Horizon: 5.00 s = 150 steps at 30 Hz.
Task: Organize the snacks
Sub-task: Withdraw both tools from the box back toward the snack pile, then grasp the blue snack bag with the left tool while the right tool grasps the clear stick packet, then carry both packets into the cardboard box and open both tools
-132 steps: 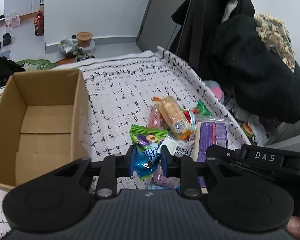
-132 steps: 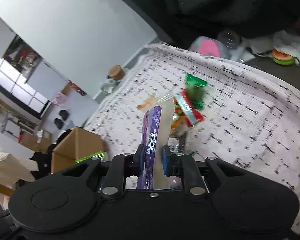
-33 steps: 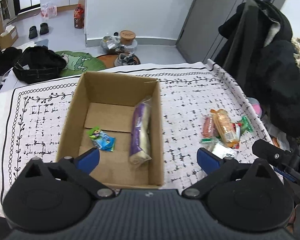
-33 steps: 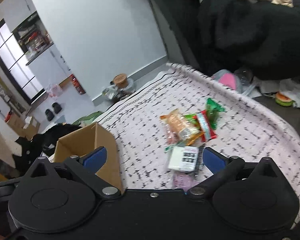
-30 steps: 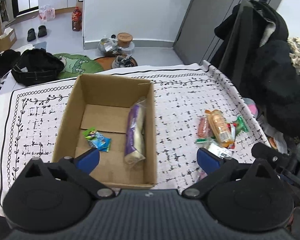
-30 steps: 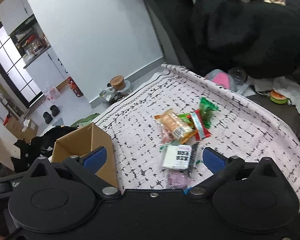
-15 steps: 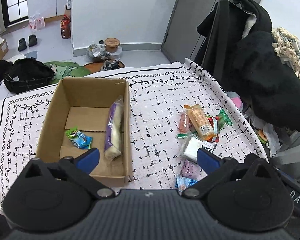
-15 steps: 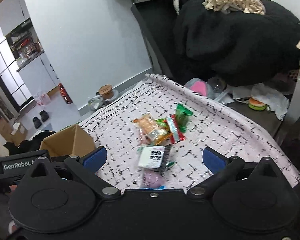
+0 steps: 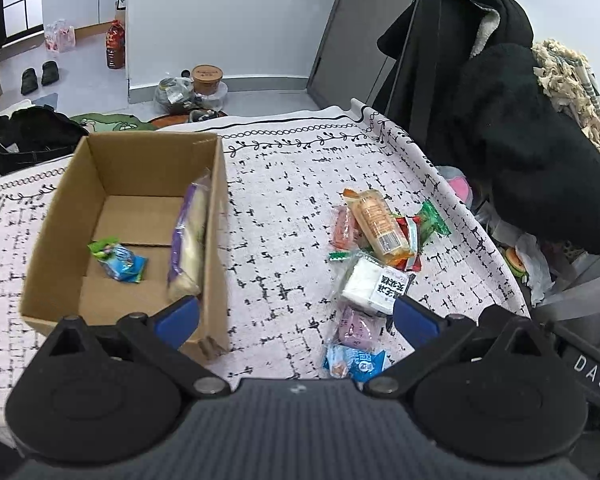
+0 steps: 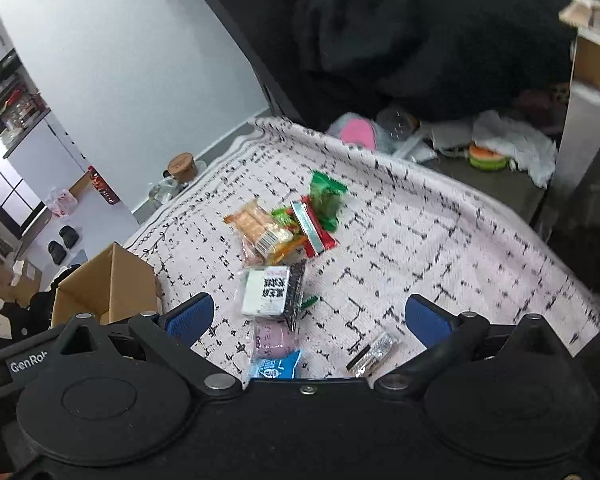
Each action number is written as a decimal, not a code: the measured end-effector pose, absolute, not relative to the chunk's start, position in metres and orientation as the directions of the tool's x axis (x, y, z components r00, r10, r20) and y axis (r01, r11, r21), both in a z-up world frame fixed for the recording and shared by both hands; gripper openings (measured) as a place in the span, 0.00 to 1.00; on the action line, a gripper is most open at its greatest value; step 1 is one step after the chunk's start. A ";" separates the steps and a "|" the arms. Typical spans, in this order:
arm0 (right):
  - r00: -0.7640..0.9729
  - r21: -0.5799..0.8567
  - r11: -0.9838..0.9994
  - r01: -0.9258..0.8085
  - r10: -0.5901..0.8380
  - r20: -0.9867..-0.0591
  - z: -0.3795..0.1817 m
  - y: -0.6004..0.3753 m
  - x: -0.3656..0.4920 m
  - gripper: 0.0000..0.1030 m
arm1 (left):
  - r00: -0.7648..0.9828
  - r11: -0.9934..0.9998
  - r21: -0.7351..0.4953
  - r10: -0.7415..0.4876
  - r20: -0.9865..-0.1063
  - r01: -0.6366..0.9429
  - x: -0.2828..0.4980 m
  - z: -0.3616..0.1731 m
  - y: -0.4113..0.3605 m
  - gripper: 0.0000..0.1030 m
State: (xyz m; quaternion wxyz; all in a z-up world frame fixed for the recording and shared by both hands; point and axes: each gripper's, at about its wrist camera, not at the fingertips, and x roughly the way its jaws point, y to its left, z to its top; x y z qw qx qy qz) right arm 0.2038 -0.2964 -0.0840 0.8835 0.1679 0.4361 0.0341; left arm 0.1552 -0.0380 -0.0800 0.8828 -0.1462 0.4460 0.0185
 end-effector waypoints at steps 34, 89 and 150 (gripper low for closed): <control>0.448 0.435 0.839 0.327 0.267 -0.853 -0.138 -0.321 0.228 0.73 | 0.411 0.915 -0.380 -0.297 -0.862 -0.136 0.185 -0.196 -0.085 0.60; 0.641 0.605 0.794 0.064 0.432 -0.635 -0.110 -0.269 0.235 0.18 | 0.596 0.909 -0.380 -0.211 -0.774 -0.172 0.168 -0.101 -0.007 0.26; 0.615 0.636 0.762 -0.123 0.561 -0.554 -0.084 -0.193 0.218 0.78 | 0.525 0.871 -0.292 -0.045 -0.850 -0.396 0.140 -0.112 0.097 0.64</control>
